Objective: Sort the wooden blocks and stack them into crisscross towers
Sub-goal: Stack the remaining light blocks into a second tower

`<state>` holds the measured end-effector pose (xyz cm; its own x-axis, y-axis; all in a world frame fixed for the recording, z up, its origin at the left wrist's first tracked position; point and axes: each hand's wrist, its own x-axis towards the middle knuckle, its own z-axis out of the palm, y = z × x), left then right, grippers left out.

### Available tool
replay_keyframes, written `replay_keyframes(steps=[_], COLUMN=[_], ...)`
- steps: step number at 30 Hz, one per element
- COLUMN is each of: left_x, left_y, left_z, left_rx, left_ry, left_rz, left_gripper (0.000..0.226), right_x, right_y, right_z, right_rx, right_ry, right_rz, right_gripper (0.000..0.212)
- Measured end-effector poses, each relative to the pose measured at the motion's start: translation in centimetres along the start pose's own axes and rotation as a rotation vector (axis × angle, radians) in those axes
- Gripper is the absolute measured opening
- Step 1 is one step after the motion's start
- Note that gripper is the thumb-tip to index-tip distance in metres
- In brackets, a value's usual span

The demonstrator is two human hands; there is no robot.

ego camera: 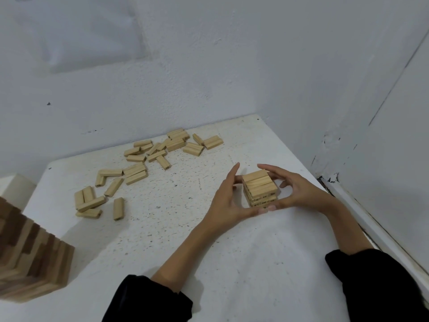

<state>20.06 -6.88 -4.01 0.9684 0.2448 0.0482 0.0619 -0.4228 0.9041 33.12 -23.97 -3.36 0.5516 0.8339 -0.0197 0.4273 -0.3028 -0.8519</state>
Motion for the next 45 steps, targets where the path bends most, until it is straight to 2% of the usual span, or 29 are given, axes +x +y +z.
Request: replay_keyframes(steps=[9,23,32,45], left_x=[-0.05,0.07,0.02,0.0], left_y=[-0.19,-0.64,-0.76,-0.31], left_z=[-0.17,-0.11,0.05,0.2], left_rx=[-0.064,-0.037,-0.007,0.039], left_ry=[0.035,0.072,0.07,0.086], left_rz=[0.041,0.062,0.046,0.038], left_gripper=[0.109,0.102,0.11,0.108], right_x=[-0.29,-0.34,-0.43,-0.38], right_y=[-0.31,-0.23,-0.21,-0.17], right_z=[-0.07,-0.09,-0.15,-0.07], right_rx=[0.02,0.088,0.12,0.077], right_ry=[0.025,0.076,0.086,0.059], right_rz=[-0.002,-0.019,-0.025,-0.022], right_gripper=[0.087,0.085,0.087,0.085])
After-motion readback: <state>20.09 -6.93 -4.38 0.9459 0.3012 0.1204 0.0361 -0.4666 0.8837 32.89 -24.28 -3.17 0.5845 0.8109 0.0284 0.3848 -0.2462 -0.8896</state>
